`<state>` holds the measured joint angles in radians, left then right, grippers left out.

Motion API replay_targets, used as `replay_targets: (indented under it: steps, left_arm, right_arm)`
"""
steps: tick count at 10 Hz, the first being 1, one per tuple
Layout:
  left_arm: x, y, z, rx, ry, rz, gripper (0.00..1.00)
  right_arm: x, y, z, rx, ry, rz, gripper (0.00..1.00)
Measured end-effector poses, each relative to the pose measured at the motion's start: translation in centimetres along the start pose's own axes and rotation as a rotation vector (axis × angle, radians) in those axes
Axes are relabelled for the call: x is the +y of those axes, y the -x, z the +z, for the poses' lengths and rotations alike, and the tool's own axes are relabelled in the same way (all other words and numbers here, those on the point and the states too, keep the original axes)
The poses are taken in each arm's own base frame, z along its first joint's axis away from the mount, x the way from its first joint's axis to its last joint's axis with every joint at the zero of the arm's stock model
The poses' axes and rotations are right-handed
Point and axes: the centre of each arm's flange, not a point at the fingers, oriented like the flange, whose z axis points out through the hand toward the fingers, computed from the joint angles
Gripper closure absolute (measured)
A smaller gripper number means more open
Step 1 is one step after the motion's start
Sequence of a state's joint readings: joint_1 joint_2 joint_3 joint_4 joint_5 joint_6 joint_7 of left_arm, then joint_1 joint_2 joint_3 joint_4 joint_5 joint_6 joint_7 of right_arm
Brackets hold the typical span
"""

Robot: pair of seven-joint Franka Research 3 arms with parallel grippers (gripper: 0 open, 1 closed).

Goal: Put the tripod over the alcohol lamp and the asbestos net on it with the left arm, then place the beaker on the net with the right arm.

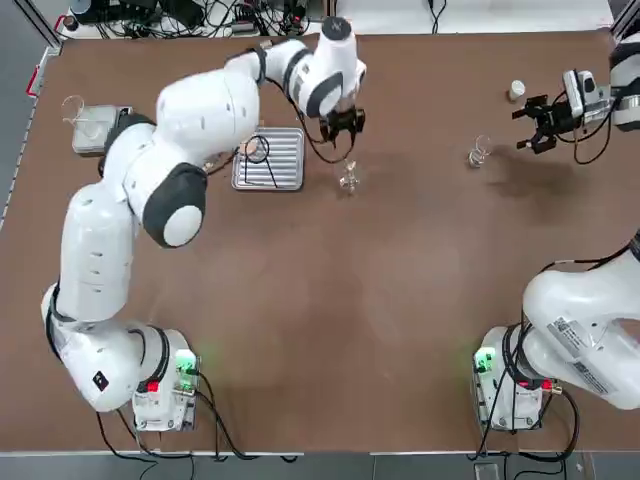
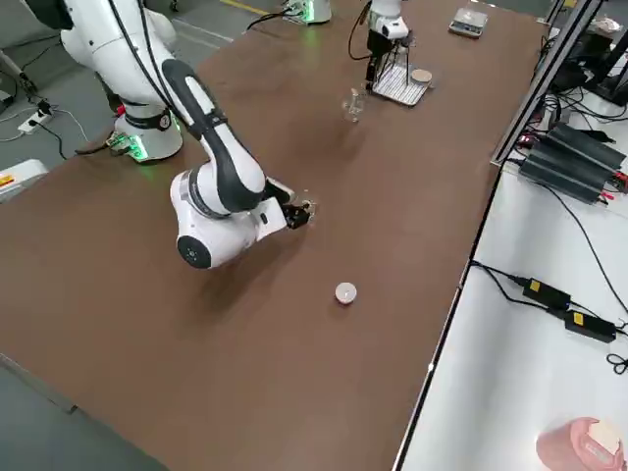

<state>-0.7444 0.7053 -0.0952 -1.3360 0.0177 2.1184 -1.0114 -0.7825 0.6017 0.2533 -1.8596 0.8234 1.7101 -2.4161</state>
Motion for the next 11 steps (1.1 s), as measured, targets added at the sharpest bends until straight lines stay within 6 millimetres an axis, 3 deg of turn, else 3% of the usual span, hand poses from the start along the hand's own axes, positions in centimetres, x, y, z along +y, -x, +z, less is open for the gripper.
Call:
replay_targets:
  steps: [2, 3, 4, 5, 8, 11]
  left_arm:
    - [-3.5, -3.9, -5.3, 0.015, 0.000, -0.012, 0.39]
    - [-6.0, -5.7, -6.8, 0.015, -0.010, -0.001, 0.40]
    - [-8.7, -6.6, -7.4, 0.005, -0.031, 0.001, 0.41]
    - [-11.4, -6.6, -7.2, -0.013, -0.061, -0.003, 0.45]
    - [-20.4, -6.7, -6.8, -0.045, -0.125, -0.031, 0.44]
    - [-27.0, -5.5, -5.8, -0.007, -0.110, -0.108, 0.44]
  right_arm:
    - [0.0, 1.2, 0.0, 0.036, 0.040, 0.021, 0.00]
    - [-0.2, 1.9, -0.1, 0.041, 0.050, 0.026, 0.00]
    - [-0.3, 2.4, 0.0, 0.046, 0.053, 0.029, 0.00]
    - [-0.2, 3.1, 0.4, 0.045, 0.057, 0.034, 0.00]
    - [-0.1, 4.9, 2.1, 0.055, 0.056, 0.043, 0.00]
    - [0.3, 6.0, 3.3, 0.058, 0.061, 0.032, 0.00]
